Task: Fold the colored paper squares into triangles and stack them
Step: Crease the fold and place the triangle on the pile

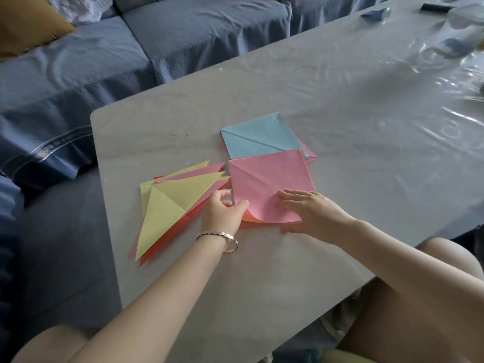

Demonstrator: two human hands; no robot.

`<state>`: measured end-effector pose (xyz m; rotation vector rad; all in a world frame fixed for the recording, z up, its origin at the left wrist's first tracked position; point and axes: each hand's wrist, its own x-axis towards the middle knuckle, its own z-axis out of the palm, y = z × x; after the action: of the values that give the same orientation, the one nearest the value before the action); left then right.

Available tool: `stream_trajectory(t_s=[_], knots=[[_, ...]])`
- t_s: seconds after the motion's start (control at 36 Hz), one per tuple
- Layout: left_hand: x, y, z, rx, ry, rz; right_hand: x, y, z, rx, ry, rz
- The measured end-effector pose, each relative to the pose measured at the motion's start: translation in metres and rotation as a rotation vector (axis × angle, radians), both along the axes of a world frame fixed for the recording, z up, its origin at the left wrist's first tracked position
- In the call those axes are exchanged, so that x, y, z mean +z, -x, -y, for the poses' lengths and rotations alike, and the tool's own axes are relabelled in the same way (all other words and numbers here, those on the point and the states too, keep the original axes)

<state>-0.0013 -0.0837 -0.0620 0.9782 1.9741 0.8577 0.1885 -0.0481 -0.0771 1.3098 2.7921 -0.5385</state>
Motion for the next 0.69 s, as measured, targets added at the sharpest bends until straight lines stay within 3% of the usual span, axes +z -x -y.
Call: stream_trajectory(t_s=[0.14,0.28,0.69], knots=[[0.001,-0.005,-0.003,0.106,0.007,0.026,0.001,0.001,-0.001,-0.014,0.007,-0.037],[0.003,-0.008,-0.002,-0.048,-0.061,-0.084,0.001,-0.002,-0.002,-0.044,0.051,-0.046],[0.007,0.004,-0.001,-0.044,-0.131,-0.037,0.003,-0.002,-0.007,-0.091,0.053,-0.042]])
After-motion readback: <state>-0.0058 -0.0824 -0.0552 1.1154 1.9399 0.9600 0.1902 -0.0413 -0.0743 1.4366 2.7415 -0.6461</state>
